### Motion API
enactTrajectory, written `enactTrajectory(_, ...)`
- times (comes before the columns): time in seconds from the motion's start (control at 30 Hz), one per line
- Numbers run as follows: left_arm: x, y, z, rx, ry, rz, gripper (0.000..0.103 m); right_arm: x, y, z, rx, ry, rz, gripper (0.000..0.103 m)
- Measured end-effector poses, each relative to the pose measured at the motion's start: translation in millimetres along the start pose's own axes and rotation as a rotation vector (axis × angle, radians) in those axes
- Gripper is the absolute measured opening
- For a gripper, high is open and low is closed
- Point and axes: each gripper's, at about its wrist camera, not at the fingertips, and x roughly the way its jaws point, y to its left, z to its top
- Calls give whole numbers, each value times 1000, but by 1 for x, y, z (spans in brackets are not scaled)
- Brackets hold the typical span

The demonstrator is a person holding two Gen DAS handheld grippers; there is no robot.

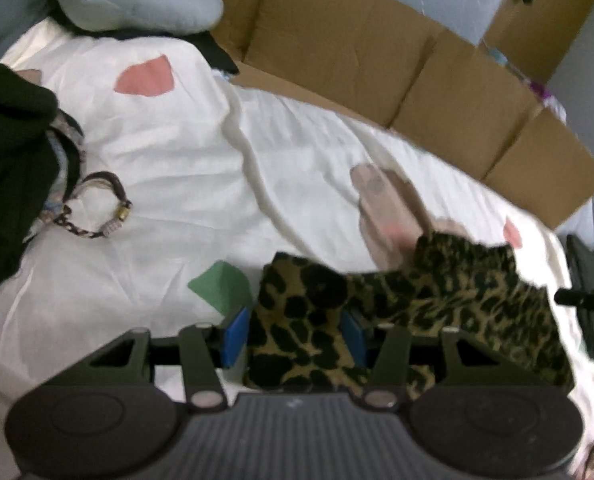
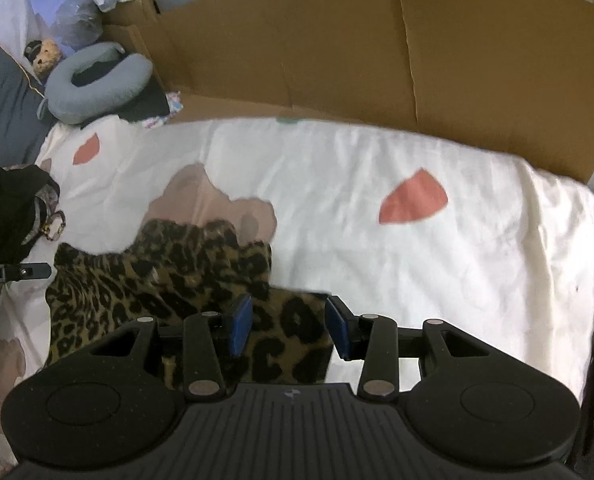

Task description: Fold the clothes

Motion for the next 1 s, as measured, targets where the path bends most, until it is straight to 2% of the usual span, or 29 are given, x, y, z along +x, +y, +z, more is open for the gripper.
enactTrajectory(0.23,27,2,1,47,33,-25,59,18,-5,-8,-4,54,-11,48)
enactTrajectory(0.33,34,4,5,42,33,-22,57,24,-8,-6,9,50,-5,47)
enactTrajectory(0.37,35,5,6,39,31,-17,53,24,-10,-5,18,46,1,45)
enactTrajectory(0.47,38,6,10,32,24,5,29,26,-13,0,43,36,15,13)
enactTrajectory(0.57,36,9,13,13,16,15,20,24,-15,4,50,16,12,6)
enactTrajectory(0.67,31,11,13,10,5,31,18,22,-16,5,58,7,10,6)
enactTrajectory(0.8,27,14,14,11,2,59,32,23,-19,4,77,15,8,11)
enactTrajectory(0.97,36,12,16,32,17,45,32,31,-16,1,67,33,7,14)
enactTrajectory(1.0,37,10,16,37,20,38,33,33,-15,1,64,39,5,18)
